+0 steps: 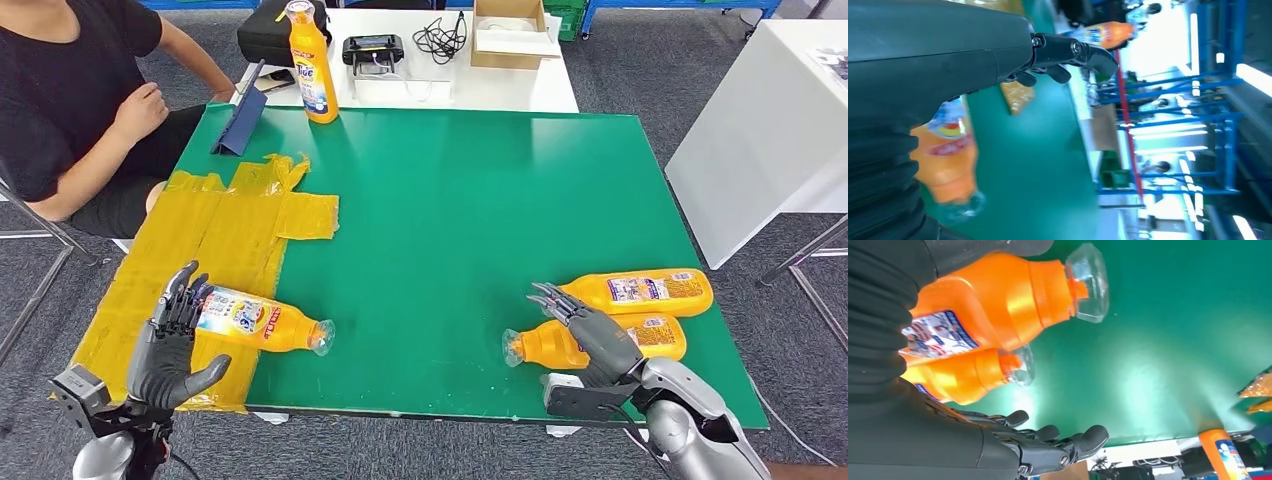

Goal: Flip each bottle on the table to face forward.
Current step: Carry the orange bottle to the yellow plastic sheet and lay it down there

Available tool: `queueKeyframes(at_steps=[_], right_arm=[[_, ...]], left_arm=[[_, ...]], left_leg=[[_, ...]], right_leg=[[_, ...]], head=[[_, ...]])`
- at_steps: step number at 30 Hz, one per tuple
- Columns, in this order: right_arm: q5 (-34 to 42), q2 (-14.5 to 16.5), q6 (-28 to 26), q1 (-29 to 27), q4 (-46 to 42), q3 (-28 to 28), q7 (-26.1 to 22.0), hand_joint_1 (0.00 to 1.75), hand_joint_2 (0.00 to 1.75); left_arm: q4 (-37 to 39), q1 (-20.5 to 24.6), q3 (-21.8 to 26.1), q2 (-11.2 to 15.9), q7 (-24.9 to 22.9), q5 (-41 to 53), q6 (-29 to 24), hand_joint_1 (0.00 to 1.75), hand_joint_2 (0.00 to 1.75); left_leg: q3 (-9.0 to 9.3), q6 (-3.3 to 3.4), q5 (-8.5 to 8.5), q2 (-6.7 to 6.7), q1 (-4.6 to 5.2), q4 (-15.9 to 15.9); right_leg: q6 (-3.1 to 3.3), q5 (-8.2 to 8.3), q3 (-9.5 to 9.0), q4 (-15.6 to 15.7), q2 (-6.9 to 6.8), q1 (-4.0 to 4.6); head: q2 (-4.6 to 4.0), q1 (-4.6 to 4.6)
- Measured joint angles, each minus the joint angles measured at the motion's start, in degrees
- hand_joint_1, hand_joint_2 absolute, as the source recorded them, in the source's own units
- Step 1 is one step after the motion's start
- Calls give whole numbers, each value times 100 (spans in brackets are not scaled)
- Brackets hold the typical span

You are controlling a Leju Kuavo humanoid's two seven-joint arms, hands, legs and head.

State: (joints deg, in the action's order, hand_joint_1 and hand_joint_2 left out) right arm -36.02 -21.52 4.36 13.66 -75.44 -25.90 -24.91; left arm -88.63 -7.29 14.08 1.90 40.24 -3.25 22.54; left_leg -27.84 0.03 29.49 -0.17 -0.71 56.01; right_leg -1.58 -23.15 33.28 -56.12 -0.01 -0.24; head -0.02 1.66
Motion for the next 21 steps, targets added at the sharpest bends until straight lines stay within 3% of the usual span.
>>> queueKeyframes(at_steps=[13, 21], right_arm=[[-139, 47, -164, -198, 107, 17, 114, 0, 175], [-63, -183, -126, -579, -20, 238, 133, 0, 175]], left_arm=[[-706, -264, 240, -553, 0, 126, 406, 0, 175], [-828, -340, 202, -628, 0, 83, 231, 0, 175]], left_leg=[[1, 1, 1, -2, 1, 0], [-4, 9, 6, -2, 3, 0]], right_leg=[[0, 0, 8, 1, -2, 2], [0, 0, 9, 2, -1, 0]], head=[[0, 1], [0, 1]])
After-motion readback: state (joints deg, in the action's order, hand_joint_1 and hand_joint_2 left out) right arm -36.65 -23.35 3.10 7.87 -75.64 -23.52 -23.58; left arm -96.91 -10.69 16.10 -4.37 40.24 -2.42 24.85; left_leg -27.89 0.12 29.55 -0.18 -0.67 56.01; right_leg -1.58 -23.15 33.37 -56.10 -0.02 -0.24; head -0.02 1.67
